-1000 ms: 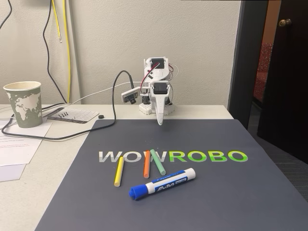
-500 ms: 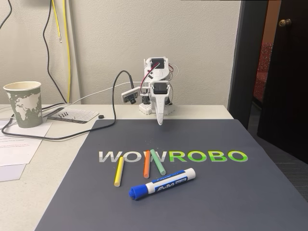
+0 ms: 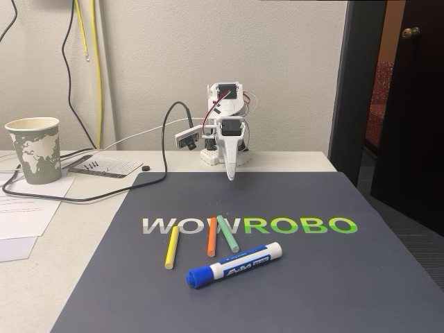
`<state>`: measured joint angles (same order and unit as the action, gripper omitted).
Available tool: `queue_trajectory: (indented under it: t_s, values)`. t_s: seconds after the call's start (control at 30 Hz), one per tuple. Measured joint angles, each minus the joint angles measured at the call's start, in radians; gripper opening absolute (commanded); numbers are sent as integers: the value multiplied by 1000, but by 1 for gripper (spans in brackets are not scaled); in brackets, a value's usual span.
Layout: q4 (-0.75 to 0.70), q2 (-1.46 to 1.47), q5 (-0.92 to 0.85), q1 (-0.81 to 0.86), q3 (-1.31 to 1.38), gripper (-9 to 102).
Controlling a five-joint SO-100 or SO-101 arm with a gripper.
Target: Pick up the blue marker.
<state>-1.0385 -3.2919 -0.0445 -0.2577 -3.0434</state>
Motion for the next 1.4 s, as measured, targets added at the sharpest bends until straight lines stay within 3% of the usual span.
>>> queue_trajectory:
  t_s: [1.17,1.4]
  values:
    - [-5,0,43,-12,0,0]
    - [155,25,-63,-9,8,0]
